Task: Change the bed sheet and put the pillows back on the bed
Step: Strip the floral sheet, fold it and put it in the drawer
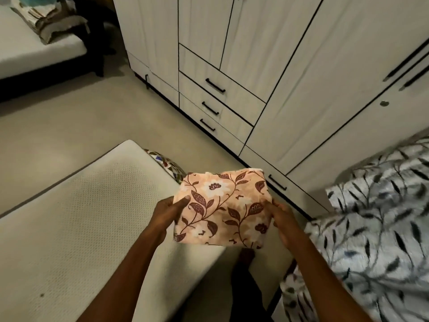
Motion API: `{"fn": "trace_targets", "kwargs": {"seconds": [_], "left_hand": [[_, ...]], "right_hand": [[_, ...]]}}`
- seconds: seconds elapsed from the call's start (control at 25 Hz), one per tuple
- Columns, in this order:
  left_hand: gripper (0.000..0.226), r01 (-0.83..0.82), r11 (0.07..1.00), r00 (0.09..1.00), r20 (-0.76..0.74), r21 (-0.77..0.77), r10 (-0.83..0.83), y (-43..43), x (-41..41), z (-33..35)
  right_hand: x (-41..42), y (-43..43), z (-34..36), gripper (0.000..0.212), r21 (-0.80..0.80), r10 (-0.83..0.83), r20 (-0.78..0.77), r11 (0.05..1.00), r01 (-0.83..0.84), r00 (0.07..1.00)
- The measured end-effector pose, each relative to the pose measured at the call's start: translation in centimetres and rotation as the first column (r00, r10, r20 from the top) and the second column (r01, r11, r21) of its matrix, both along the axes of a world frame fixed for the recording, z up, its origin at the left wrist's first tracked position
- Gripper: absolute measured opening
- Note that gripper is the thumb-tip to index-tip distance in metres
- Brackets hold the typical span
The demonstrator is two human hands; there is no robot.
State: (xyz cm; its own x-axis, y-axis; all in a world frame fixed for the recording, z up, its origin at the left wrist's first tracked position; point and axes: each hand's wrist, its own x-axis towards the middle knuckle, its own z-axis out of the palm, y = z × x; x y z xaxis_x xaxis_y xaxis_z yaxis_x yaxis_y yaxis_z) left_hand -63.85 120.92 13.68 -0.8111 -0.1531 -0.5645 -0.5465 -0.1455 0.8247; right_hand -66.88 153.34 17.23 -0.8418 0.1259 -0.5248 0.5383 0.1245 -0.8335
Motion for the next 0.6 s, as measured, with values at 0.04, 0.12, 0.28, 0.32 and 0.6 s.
{"fn": "trace_targets", "kwargs": {"seconds": [0.04, 0.12, 0.28, 0.32, 0.6], "left_hand": [[0.025, -0.036, 0.999, 0.999, 0.014, -0.024, 0.036, 1.0, -1.9, -0.5], [0.025, -0.103, 0.993, 0.994, 0.028, -0.064, 0.105, 3.2, -5.3, -1.4], [0.028, -0.199, 0.969, 0.975, 0.066, -0.144, 0.210, 8.9, -12.6, -3.1], [0.027, -0.217, 0.967, 0.971, 0.070, -0.136, 0.228, 10.4, -14.0, -3.2], [0.035, -0.343, 0.938, 0.930, 0.151, 0.038, 0.334, 19.7, -25.4, -1.6]], "right_hand": [[-2.8, 1.2, -0.7, 0.025, -0.008, 0.027, 0.026, 1.000, -0.027, 0.999], [-8.2, 3.4, -1.9, 0.029, -0.023, 0.061, 0.072, 0.998, -0.060, 0.995], [-19.0, 8.6, -4.2, 0.026, -0.089, 0.152, 0.186, 0.986, -0.138, 0.971], [-21.1, 10.0, -4.5, 0.025, -0.096, 0.160, 0.209, 0.985, -0.142, 0.965], [-32.4, 17.3, -2.8, 0.036, -0.163, 0.110, 0.165, 0.983, -0.083, 0.980]]}}
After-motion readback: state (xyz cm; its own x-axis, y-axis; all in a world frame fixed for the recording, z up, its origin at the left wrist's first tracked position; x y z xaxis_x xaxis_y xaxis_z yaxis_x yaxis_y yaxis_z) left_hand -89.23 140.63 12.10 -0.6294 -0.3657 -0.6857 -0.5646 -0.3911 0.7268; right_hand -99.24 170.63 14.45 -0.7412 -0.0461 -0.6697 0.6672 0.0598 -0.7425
